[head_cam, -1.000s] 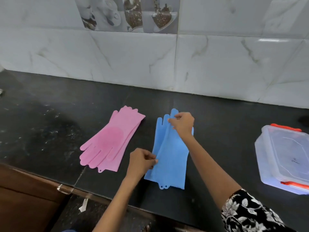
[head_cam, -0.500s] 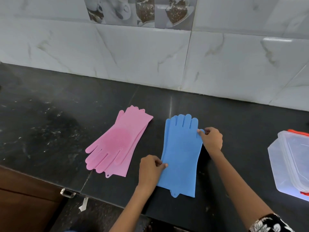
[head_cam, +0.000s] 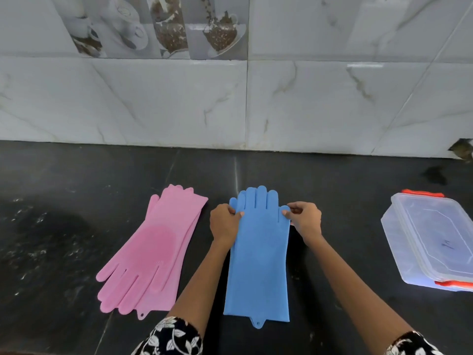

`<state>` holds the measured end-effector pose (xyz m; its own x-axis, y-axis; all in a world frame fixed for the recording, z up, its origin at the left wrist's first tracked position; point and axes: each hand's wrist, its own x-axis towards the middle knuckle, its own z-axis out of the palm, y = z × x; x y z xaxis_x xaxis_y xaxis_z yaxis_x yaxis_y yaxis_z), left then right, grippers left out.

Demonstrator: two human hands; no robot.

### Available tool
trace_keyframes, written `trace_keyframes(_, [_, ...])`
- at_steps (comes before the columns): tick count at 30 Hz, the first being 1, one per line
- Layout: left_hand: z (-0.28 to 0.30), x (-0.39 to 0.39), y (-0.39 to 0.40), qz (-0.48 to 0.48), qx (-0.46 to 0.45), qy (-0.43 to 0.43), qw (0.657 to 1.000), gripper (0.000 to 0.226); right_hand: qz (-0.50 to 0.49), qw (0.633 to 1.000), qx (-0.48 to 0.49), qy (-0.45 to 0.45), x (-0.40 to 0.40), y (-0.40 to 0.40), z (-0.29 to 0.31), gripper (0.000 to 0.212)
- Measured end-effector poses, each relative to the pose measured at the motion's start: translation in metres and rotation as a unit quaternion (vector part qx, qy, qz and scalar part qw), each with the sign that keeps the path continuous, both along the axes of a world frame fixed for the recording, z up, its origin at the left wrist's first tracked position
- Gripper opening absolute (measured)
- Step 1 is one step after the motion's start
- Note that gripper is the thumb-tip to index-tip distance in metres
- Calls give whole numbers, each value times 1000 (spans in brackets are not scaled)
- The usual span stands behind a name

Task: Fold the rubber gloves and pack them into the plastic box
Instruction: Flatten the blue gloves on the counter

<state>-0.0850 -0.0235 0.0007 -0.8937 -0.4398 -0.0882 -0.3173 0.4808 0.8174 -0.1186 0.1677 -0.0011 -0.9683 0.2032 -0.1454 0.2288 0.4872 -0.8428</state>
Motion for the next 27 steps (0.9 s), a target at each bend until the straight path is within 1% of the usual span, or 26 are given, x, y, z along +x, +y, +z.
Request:
trace_keyframes(2, [-3, 1, -2, 7, 4, 14, 1000, 14, 0, 1000, -11, 23, 0, -1, 5, 24])
trace_keyframes(5, [-9, 8, -8, 32, 18, 47, 998, 16, 2, 997, -39, 66, 1, -4, 12, 20])
trace_keyframes(8, [-16, 12, -15, 39, 41, 53, 997, 16, -7, 995, -43, 88, 1, -9, 10, 20])
trace_keyframes(11, [-19, 8, -20, 42, 58, 40, 997, 14, 14, 999, -17, 35, 3, -10, -1, 31])
trace_keyframes(13, [-21, 6, -22, 39, 65, 35, 997, 13, 23, 1000, -18, 5, 3, -7, -6, 33])
trace_keyframes(17, [-23, 5, -24, 36, 84, 32, 995, 14, 17, 1000, -20, -17, 15, -2, -4, 24])
trace_keyframes(20, [-19, 8, -23, 33, 98, 30, 994, 14, 56, 998, -1, -30, 43, 3, -4, 15])
trace_keyframes(24, [-12, 28, -24, 5, 100, 12, 995, 22, 101, 992, -11, -74, 84, 14, -6, 17])
trace_keyframes(27, [-8, 59, -21, -31, 73, 2, 997, 13, 113, 989, -17, -98, 105, 18, -4, 18])
